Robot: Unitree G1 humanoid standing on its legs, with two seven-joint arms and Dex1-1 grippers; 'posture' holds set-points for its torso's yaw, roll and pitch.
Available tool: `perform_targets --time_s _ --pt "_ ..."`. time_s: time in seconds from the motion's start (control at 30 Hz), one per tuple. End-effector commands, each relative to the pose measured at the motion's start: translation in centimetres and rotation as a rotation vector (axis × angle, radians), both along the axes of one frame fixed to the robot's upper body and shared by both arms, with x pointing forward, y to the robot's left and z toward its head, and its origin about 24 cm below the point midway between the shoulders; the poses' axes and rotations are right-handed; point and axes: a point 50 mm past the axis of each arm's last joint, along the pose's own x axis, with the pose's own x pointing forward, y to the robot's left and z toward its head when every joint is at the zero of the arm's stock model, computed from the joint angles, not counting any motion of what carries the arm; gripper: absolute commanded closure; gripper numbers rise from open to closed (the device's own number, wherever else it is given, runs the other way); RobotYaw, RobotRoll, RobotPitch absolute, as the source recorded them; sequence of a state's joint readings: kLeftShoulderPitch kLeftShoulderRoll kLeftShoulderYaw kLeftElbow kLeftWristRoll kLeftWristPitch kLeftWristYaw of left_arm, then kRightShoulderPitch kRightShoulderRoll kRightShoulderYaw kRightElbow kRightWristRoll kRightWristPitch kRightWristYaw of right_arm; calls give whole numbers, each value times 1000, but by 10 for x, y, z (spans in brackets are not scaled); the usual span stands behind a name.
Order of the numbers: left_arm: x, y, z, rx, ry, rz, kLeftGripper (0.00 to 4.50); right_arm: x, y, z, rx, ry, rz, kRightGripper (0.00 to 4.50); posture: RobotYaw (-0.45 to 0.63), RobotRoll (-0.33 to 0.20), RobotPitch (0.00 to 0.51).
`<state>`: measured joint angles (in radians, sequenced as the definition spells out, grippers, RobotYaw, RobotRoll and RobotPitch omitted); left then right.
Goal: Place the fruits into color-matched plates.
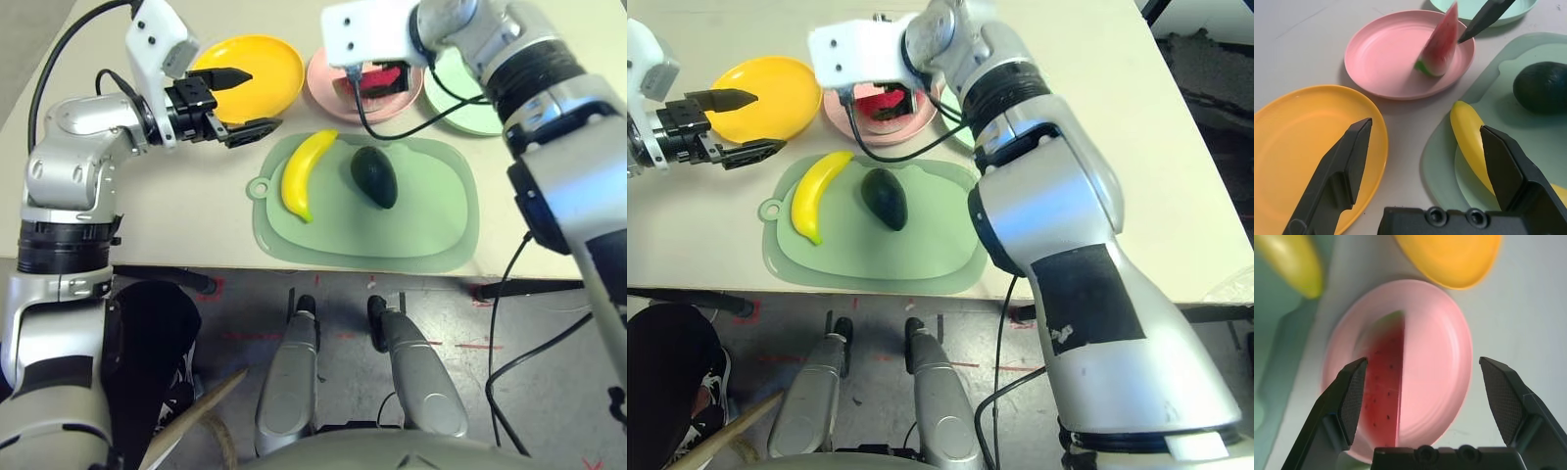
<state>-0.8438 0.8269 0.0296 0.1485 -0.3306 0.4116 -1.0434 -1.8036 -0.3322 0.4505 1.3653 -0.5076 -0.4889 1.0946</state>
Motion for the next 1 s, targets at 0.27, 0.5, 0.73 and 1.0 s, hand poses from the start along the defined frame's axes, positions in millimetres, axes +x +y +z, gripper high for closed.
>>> perform_targets --time_s 0.27,0.5,0.73,1.0 --pt "-13 8 -6 85 82 -209 0 -43 -13 13 -321 7 477 67 -71 0 364" --pt "-26 11 -14 101 162 -323 0 -59 -14 4 -408 -89 660 67 -89 0 346" --pt "-37 12 -12 98 216 -398 0 -69 -9 -14 -445 -78 776 67 -81 0 346" --pt "-46 13 -10 94 273 -446 0 -71 5 -28 -481 -108 862 67 -77 0 358"
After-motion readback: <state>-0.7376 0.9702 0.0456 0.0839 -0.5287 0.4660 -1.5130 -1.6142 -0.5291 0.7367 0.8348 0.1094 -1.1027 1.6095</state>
